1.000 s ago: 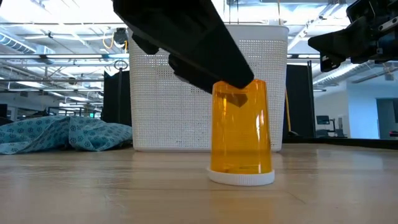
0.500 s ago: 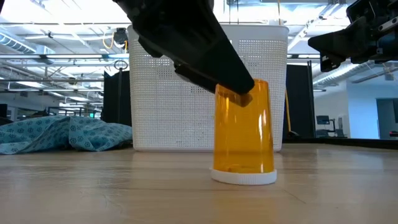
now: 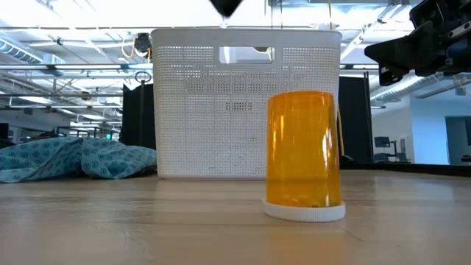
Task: Pick & place medical supplies in basket/bin
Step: Put the orange pill bottle into the white bin
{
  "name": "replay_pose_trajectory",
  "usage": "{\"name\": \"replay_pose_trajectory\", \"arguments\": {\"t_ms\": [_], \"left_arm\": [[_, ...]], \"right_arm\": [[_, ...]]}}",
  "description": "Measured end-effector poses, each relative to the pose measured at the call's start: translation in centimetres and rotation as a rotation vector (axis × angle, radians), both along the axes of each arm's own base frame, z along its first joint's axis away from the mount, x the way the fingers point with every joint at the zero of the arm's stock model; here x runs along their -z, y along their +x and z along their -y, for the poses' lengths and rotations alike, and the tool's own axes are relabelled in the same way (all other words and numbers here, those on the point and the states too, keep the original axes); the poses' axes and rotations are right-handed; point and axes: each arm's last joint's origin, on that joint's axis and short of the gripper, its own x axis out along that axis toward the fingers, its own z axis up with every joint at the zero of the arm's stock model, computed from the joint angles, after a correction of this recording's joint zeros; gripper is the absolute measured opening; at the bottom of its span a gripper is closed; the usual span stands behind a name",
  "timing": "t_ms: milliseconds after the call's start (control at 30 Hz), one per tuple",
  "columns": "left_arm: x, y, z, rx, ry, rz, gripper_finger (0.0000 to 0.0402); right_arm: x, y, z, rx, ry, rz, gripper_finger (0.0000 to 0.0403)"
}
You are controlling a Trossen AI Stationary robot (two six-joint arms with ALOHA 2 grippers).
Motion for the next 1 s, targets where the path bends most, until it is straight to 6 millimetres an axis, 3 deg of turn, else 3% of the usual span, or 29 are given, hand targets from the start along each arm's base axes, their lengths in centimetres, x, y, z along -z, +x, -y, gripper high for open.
{"name": "replay_pose_trajectory", "arguments": {"t_ms": [133,267,467,733,1000], "left_arm": [[-1.1,-0.2,-0.4,-0.083,-0.051,0.019,0.014],[0.3,0.0,-0.5,-0.194,-0.053,-0.043,0.0159],[4.2,-0.7,-0.2,-0.251,-0.075,-0.089,0.0254],[6.4,-2.2,1.1,-0.174,-0.129,0.004,0.0388],[7.8,-2.0,0.7,-0.177,-0.144,0.091,0.0382]], "right_arm": [[0.0,0.0,0.0,0.0,0.0,0.001,0.0],[0.0,0.0,0.0,0.0,0.001,0.001,0.0],[0.0,0.0,0.0,0.0,0.007,-0.002,0.0],[0.0,0.1,0.0,0.0,0.007,0.0,0.0],[0.0,0.1,0.0,0.0,0.007,0.0,0.0]]}}
